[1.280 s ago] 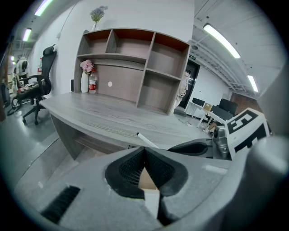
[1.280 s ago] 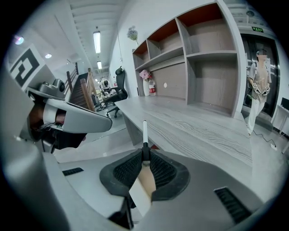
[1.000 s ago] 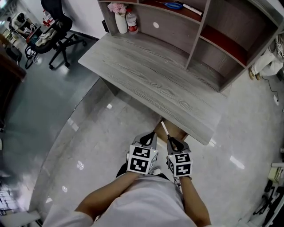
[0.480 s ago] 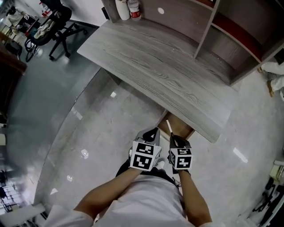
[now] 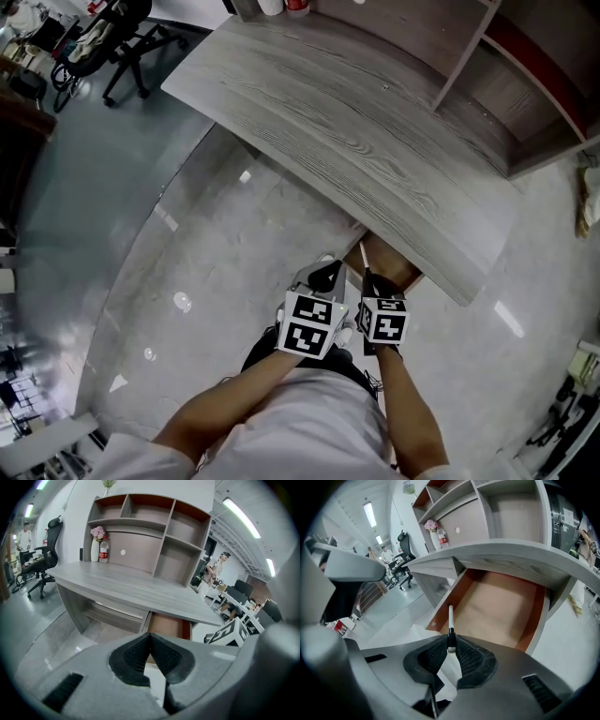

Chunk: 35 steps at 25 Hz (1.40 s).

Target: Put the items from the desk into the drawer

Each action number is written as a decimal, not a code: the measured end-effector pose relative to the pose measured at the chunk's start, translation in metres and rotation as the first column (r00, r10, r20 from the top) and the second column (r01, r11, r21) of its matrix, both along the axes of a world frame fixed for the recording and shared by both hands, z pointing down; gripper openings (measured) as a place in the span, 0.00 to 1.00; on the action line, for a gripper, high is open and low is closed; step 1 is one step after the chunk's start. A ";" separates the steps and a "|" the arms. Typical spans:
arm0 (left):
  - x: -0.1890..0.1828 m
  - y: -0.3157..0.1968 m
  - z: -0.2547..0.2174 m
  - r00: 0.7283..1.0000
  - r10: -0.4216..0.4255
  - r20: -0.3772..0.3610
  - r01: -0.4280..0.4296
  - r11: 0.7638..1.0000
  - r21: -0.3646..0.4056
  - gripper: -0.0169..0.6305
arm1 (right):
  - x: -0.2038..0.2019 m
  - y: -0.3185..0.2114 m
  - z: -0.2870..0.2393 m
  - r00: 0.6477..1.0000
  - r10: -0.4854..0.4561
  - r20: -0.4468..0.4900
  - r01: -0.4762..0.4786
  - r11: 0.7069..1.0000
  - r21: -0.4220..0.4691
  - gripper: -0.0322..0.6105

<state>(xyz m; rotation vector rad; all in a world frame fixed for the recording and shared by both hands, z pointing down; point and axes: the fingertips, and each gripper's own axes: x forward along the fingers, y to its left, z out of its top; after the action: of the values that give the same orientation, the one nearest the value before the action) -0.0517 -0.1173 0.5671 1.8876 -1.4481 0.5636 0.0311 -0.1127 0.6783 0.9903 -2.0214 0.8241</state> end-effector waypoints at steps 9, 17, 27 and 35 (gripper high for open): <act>-0.018 0.000 0.010 1.000 -0.018 -0.001 0.018 0.999 -0.028 0.03 | -0.009 0.002 0.023 0.993 -0.077 -0.085 0.070 0.995 -0.077 0.13; -0.022 -0.004 0.013 1.000 -0.015 -0.007 0.015 0.999 -0.039 0.03 | -0.012 0.005 0.026 0.989 -0.099 -0.107 0.086 0.990 -0.116 0.13; -0.018 0.000 0.011 1.000 -0.006 -0.002 0.006 0.999 -0.035 0.03 | -0.012 0.006 0.023 0.994 -0.094 -0.061 0.087 0.991 -0.101 0.14; -0.006 0.008 -0.001 1.000 0.002 -0.002 -0.002 1.000 -0.006 0.03 | -0.005 0.005 -0.010 0.997 -0.075 -0.015 0.075 0.997 -0.020 0.12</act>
<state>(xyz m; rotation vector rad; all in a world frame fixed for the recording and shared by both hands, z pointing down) -0.0575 -0.1098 0.5659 1.8851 -1.4415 0.5664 0.0257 -0.1078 0.6683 0.9017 -2.0208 0.7925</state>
